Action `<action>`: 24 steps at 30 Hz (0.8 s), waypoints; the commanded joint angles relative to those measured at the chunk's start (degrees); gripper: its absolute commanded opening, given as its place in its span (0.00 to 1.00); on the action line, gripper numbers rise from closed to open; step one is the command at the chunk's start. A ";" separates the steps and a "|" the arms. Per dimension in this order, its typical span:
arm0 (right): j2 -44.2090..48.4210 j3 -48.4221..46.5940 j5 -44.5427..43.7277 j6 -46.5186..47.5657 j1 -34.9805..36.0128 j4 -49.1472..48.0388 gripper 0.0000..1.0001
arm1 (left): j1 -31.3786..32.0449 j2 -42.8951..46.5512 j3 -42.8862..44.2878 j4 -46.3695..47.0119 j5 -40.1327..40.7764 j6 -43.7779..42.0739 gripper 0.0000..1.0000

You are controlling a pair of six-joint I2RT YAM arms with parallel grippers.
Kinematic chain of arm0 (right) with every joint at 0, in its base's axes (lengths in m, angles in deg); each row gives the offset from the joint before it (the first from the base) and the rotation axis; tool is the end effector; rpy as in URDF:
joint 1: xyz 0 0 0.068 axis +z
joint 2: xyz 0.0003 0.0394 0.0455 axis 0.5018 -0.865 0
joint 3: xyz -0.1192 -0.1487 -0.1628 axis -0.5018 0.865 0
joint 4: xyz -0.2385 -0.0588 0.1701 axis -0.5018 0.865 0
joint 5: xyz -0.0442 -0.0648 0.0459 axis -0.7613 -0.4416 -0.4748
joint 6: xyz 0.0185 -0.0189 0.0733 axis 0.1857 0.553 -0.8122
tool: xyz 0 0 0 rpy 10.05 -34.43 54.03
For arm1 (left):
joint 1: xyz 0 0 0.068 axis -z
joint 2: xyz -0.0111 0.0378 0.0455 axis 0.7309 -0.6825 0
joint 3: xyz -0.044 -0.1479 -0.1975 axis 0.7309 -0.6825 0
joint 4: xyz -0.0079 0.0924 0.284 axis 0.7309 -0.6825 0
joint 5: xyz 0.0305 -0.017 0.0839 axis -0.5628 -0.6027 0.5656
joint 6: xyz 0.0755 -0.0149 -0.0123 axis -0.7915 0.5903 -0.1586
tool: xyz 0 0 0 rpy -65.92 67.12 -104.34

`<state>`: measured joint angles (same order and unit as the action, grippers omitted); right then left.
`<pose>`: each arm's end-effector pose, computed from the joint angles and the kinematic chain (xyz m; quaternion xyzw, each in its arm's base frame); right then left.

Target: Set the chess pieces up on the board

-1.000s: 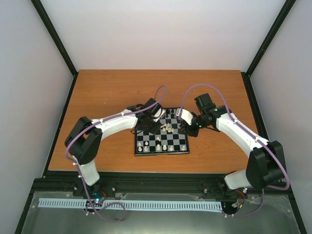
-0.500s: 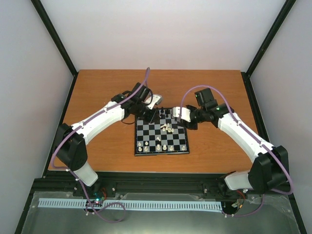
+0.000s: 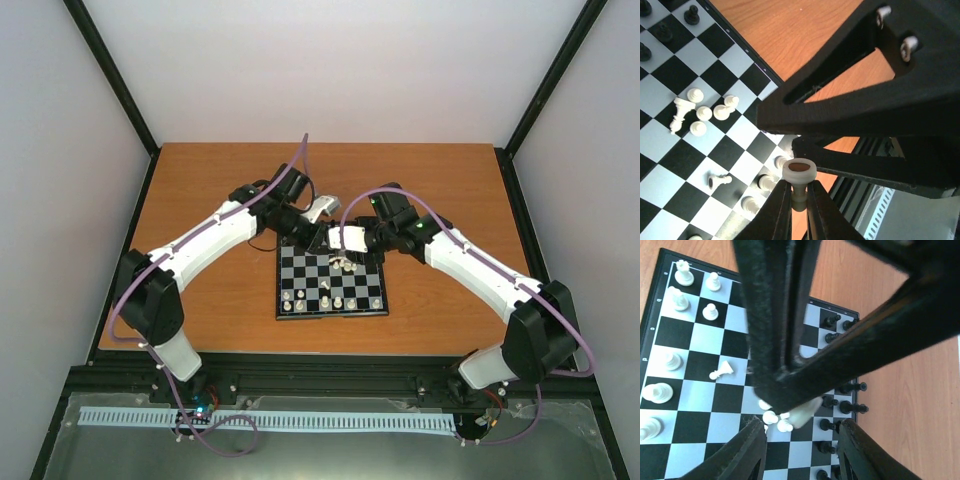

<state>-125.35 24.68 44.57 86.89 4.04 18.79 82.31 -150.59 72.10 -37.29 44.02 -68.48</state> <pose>0.2886 0.2259 0.2184 -0.7482 0.5459 0.0821 0.3680 0.3026 -0.2613 0.2376 0.2955 0.8767 -0.3594 0.1219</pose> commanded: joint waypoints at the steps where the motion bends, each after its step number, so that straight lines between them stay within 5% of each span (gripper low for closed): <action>1: -0.50 -1.76 -2.30 0.72 0.93 -1.99 0.41 | -0.37 -1.42 2.39 -2.11 -4.68 -2.00 0.11; 24: 4.31 3.68 1.42 -0.28 3.34 -2.02 0.31 | -1.16 -2.89 2.34 4.32 -8.67 4.09 0.11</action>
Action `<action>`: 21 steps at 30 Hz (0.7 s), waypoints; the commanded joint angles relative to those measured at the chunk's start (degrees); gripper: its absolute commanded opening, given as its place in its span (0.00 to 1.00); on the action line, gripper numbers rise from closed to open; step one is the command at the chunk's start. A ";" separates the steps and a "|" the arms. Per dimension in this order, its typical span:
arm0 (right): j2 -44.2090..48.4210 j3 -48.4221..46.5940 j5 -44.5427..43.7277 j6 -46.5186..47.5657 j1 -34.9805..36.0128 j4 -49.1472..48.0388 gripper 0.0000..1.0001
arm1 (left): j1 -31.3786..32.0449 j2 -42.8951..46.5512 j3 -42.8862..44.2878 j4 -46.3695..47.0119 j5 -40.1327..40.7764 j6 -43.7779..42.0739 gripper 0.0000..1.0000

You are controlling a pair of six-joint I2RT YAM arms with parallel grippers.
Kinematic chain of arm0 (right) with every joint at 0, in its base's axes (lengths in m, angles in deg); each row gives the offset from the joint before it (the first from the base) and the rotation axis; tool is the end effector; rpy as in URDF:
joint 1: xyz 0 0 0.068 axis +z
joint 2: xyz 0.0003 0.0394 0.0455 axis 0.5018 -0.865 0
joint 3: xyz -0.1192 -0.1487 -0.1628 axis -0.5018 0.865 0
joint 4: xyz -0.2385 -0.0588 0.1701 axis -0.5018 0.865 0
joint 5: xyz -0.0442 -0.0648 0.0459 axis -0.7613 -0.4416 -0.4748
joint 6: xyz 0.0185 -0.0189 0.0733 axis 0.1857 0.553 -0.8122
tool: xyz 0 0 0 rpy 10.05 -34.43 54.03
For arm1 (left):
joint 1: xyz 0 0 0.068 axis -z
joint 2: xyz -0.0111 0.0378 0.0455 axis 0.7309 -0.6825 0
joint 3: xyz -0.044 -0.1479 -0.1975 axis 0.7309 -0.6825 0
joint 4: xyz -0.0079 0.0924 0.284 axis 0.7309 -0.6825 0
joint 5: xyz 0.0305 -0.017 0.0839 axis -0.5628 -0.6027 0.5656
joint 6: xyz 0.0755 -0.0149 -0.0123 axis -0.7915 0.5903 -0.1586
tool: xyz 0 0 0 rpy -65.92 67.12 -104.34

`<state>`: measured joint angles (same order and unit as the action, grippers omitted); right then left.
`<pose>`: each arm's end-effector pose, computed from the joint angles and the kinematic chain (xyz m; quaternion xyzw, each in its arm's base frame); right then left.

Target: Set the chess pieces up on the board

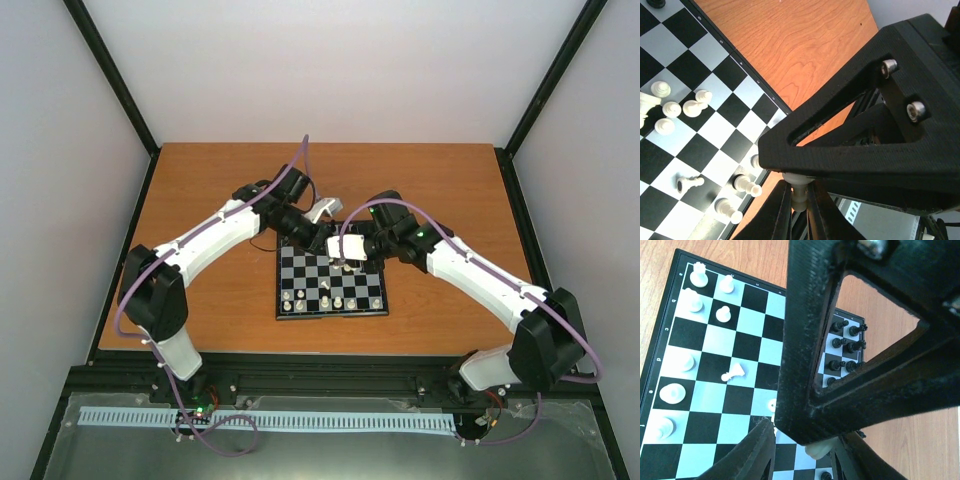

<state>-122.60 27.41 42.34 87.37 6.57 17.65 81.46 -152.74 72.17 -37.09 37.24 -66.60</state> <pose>0.2728 0.2313 0.2178 -0.7592 0.5298 0.0680 0.3720 0.3052 -0.2633 0.2283 0.2799 0.8670 -0.4045 0.0795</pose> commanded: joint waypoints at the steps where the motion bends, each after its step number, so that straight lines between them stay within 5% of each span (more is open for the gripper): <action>1: 1.48 1.05 3.67 -1.15 0.84 -1.14 0.30 | -0.31 -0.76 2.34 4.23 -2.15 2.38 0.11; 12: 0.05 1.68 3.41 -8.36 0.23 -3.85 0.16 | -0.40 -0.07 2.23 3.19 -0.35 2.08 0.13; 21: -1.21 0.10 12.14 -17.30 -3.87 -2.95 0.14 | -0.40 5.21 -2.01 6.07 5.55 3.95 0.42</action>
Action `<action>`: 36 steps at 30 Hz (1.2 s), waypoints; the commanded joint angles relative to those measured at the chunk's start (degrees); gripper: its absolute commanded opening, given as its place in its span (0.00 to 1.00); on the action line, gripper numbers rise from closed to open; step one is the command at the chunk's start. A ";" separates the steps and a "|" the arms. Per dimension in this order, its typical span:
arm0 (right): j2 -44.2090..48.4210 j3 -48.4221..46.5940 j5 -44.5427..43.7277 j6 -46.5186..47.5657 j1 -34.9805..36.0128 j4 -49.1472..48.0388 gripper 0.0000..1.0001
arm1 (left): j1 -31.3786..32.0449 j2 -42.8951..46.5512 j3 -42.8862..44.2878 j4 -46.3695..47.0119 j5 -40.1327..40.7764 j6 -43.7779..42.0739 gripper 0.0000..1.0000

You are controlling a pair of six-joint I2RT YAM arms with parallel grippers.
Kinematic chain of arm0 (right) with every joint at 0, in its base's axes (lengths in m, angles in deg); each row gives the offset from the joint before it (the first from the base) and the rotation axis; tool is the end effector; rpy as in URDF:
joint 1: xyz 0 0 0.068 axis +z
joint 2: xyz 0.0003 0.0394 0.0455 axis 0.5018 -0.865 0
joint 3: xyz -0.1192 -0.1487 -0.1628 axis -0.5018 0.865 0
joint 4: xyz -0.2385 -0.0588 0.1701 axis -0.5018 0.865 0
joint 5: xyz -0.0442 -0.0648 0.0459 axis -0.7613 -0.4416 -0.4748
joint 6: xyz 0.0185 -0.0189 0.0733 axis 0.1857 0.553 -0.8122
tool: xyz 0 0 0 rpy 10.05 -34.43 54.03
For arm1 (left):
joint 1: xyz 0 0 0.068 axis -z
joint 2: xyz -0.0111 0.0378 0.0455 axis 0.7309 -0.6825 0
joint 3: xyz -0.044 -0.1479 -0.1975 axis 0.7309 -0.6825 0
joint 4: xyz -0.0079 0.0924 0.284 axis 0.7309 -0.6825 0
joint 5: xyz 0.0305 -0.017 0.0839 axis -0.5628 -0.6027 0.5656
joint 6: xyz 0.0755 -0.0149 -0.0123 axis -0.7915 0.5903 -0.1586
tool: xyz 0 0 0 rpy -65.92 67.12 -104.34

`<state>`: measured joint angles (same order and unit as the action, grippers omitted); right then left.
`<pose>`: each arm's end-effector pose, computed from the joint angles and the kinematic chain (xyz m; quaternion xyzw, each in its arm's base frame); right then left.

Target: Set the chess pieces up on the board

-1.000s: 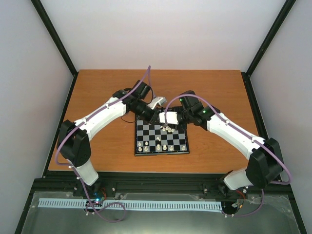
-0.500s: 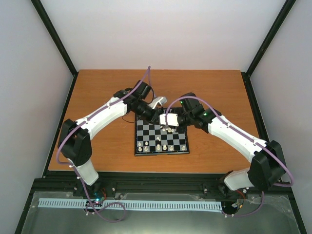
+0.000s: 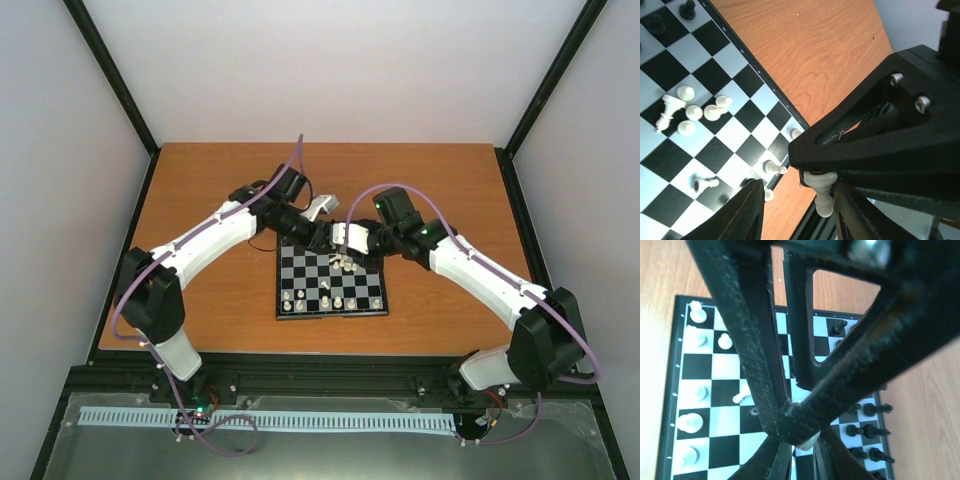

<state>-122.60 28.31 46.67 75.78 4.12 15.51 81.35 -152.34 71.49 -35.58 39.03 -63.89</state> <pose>0.2802 0.2235 0.2166 -0.6921 0.6006 0.1296 0.3787 0.3076 -0.2622 0.2271 0.2590 0.8764 -0.3967 0.0864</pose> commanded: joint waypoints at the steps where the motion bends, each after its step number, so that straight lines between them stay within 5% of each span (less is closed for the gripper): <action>1: -1.48 -0.84 9.38 -6.97 -2.32 -0.68 0.14 | -0.29 6.24 -2.80 5.84 4.99 1.67 0.44; 9: -5.08 -4.56 21.17 -16.52 -6.74 3.67 0.14 | 0.70 24.40 -26.37 38.79 13.74 6.51 0.49; 14: -8.18 -8.34 25.15 -20.68 -6.90 7.58 0.14 | 5.88 28.57 -33.72 48.12 21.45 1.22 0.48; 23: -10.34 -7.07 20.16 -23.04 -8.25 5.31 0.16 | 7.31 26.03 -34.38 43.59 33.73 0.00 0.47; 28: -9.75 -5.86 18.89 -23.25 -9.63 4.72 0.18 | 7.11 20.75 -30.62 32.36 41.19 4.17 0.45; 36: -9.53 -4.33 16.94 -21.70 -10.24 4.83 0.24 | 6.14 13.05 -27.64 25.05 43.82 10.27 0.47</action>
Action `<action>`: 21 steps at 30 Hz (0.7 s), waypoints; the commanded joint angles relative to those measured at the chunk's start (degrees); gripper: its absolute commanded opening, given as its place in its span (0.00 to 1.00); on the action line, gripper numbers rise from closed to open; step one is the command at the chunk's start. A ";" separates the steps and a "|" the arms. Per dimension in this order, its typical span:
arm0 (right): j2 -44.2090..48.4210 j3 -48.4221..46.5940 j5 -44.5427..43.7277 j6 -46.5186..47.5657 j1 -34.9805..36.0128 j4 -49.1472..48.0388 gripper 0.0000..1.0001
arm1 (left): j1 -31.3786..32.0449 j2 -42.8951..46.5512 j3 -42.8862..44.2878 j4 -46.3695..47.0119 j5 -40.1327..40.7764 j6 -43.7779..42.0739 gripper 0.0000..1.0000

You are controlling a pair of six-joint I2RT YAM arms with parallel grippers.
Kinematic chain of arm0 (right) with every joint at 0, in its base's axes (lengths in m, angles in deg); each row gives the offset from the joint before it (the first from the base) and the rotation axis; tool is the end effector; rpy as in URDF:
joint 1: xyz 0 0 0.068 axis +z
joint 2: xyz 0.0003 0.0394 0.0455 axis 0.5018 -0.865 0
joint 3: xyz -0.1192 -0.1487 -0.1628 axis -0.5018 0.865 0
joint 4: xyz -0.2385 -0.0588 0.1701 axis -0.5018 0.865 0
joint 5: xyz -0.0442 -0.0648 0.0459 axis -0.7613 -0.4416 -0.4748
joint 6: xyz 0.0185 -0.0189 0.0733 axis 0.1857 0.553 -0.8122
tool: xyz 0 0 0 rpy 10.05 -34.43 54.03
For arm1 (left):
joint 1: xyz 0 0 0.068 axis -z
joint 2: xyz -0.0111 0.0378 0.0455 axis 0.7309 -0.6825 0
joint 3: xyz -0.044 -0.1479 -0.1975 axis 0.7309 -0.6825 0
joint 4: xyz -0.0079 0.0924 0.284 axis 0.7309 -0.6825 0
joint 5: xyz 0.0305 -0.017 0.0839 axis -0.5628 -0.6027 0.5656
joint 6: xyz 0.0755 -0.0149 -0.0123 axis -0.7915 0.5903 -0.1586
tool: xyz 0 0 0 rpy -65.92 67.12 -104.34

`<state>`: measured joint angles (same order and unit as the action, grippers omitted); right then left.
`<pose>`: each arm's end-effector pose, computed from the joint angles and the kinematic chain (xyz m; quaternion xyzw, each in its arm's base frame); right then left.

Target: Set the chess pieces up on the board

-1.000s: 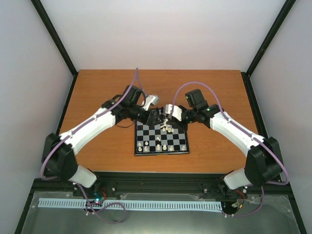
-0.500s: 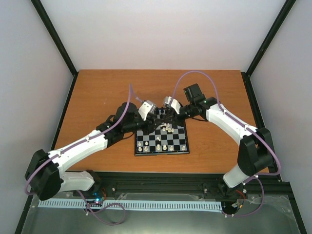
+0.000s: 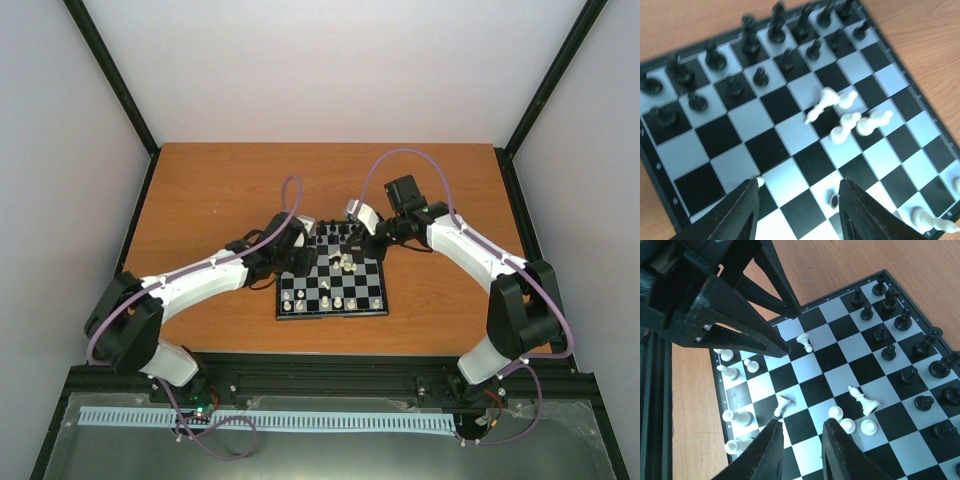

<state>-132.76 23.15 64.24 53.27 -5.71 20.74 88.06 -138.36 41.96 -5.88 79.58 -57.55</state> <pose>0.3194 0.1935 0.1901 -0.5107 0.7466 0.3238 0.2774 0.2747 -0.2384 0.1572 0.1795 0.9120 -0.1788 0.3226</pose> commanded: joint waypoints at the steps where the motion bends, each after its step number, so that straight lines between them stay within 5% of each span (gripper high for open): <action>1: 0.63 1.20 -0.58 1.01 -0.41 -0.32 0.25 | -0.58 -1.28 1.59 -4.74 3.86 3.93 0.48; 10: -1.77 1.01 1.47 1.95 -0.41 1.28 0.29 | -0.55 -10.65 2.94 -3.49 -5.01 -3.95 0.50; 21: -2.27 0.96 1.48 2.23 -0.41 1.89 0.30 | -0.50 -21.19 10.94 -8.33 -1.58 -1.14 0.47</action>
<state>-134.47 23.98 64.52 54.71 -5.71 22.24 87.73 -157.41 50.79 -10.82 77.04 -59.50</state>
